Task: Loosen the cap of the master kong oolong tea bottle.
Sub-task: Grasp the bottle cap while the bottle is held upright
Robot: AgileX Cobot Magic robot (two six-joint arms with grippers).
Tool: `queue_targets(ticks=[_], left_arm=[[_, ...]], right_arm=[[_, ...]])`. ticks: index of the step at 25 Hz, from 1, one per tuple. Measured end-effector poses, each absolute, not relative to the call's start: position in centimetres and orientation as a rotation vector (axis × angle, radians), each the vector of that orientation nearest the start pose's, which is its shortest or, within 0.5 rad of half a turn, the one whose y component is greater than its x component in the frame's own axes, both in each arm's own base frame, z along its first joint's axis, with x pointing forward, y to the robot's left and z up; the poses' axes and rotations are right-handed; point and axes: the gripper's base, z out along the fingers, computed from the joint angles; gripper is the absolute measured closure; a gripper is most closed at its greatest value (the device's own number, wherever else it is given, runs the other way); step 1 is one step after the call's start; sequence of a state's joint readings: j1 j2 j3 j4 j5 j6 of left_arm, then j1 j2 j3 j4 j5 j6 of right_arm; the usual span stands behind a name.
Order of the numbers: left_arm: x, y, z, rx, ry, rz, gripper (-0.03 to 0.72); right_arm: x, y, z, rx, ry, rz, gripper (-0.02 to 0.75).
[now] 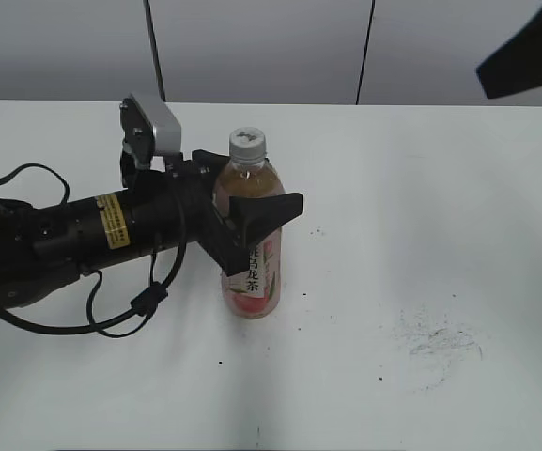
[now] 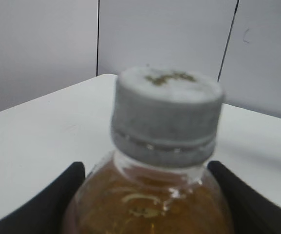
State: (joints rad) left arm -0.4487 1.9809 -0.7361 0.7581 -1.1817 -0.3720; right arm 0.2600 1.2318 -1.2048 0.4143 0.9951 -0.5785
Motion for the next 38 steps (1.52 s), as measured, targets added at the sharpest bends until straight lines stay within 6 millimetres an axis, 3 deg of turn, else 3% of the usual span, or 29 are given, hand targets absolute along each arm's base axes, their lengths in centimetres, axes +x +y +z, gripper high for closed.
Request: queue_targets(ticks=[5,11,15,21,31,38], left_arm=[[28.0,-19.9,13.9,0.865,1.502,-0.928,0.241],[28.0,-19.9,13.9,0.864,1.502,-0.928,0.241],[28.0,-19.9,13.9,0.863,1.503,-0.929,0.241],[28.0,-19.9,13.9,0.863,1.503,-0.929,0.241],[28.0,-19.9,13.9,0.862,1.502,-0.929,0.241],[28.0,-19.9,13.9,0.862,1.502,-0.929,0.241]], right_arm=[[26.1,13.1,38.0,-1.045,2.354,0.440,0.234],[29.2,17.9,38.3,-1.021,2.424,0.408,0.237],[29.8,21.2,38.5,-0.948,2.455,0.414,0.270],[29.8,25.6,36.9,-0.850,2.544,0.425,0.279],[30.7,28.0,32.7,-0.818,2.671,0.373,0.279],[30.5,28.7,32.1,-0.825,2.694,0.412,0.281]])
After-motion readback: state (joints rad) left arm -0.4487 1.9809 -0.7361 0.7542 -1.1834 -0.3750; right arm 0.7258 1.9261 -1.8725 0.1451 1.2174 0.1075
